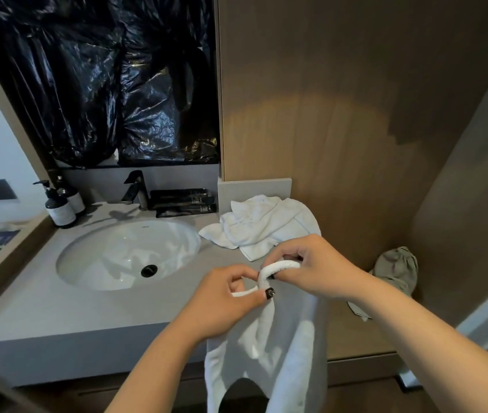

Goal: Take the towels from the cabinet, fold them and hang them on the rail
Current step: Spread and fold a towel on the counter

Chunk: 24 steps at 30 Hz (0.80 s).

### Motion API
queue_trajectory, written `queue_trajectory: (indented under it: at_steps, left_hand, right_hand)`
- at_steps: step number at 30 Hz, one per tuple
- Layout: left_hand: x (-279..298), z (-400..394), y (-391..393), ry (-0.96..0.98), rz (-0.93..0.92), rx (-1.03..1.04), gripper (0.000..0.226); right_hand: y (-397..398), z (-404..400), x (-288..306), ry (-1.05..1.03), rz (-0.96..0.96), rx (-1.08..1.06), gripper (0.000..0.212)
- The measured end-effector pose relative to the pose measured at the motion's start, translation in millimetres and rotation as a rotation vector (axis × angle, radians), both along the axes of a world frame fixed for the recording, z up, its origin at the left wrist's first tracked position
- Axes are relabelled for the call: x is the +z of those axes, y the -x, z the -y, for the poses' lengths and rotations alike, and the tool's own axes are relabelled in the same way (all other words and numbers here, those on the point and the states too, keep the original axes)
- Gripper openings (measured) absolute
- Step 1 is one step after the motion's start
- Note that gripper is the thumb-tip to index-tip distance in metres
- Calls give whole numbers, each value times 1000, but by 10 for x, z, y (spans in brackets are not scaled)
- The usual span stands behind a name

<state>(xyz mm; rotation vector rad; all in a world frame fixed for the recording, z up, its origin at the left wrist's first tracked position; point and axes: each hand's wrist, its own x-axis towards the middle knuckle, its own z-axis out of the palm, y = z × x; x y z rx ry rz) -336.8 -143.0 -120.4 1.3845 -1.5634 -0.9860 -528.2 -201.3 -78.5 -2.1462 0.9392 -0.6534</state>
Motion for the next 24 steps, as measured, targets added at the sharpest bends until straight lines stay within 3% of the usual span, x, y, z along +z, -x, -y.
queue_trajectory:
  at_steps: [9, 17, 21, 24]
  left_hand:
    - [-21, 216, 307, 140, 159, 283, 19]
    - [-25, 368, 242, 58, 353, 485, 18]
    - [45, 446, 501, 48, 389, 285, 13]
    - [84, 447, 797, 101, 349, 36, 38]
  right_hand:
    - [619, 248, -74, 1, -184, -112, 8]
    - [1235, 500, 52, 106, -257, -240, 6]
    - [1213, 488, 46, 267, -322, -147, 7]
    - [1112, 415, 53, 392, -370, -59, 14]
